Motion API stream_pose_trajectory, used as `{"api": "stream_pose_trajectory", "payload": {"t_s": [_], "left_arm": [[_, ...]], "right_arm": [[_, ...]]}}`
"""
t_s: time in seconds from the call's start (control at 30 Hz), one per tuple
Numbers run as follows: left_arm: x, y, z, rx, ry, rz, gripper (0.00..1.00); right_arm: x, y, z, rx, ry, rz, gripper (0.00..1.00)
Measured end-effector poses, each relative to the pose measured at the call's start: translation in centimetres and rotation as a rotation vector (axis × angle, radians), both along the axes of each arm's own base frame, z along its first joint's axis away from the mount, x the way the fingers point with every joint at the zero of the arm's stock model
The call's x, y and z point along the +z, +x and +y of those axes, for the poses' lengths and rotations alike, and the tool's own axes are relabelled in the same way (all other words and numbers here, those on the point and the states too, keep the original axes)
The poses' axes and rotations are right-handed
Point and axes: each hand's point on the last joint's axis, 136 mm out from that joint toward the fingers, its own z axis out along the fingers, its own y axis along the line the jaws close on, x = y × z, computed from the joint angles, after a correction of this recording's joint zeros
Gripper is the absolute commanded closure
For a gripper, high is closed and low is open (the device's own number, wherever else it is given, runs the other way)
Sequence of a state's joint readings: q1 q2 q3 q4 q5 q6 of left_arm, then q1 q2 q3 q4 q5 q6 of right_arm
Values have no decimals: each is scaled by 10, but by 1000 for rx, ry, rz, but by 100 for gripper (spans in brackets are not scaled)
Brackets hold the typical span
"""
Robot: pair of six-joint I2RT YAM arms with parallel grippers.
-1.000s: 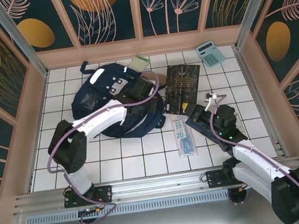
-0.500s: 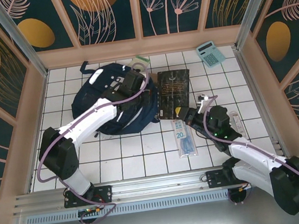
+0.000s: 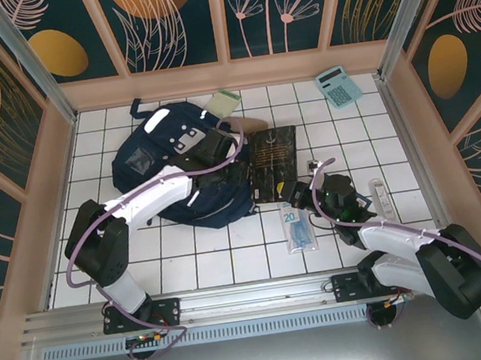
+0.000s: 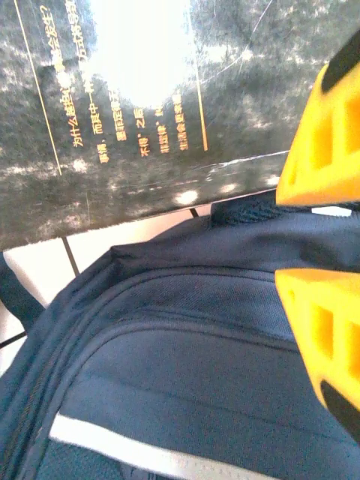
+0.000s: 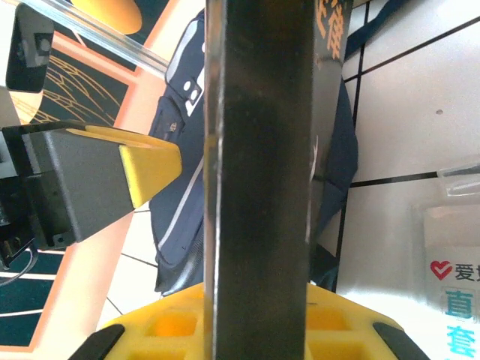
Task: Pack the student bag
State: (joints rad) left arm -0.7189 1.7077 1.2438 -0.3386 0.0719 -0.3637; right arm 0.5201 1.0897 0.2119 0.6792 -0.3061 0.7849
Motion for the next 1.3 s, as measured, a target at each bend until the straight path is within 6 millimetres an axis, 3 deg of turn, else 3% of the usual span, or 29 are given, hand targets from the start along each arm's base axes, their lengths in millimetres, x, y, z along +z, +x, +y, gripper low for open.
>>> {"api": "stream_pose_trajectory", "payload": {"t_s": [0.23, 0.4, 0.5, 0.83, 1.13, 1.3], "left_arm": [[-20, -18, 13, -28, 38, 33, 64], [-24, -36, 21, -63, 35, 56, 63], [-23, -44, 23, -84, 27, 62, 57], [-24, -56, 18, -137, 43, 55, 66], [-36, -52, 25, -117, 96, 56, 65], [-46, -55, 27, -122, 130, 72, 75]], "right_arm": [[1, 1, 0, -3, 2, -5, 100], [1, 2, -1, -10, 0, -7, 100], [0, 2, -1, -13, -2, -5, 100], [2, 3, -1, -15, 2, -13, 100], [2, 4, -1, -17, 2, -13, 100], [2, 4, -1, -17, 2, -13, 100]]}}
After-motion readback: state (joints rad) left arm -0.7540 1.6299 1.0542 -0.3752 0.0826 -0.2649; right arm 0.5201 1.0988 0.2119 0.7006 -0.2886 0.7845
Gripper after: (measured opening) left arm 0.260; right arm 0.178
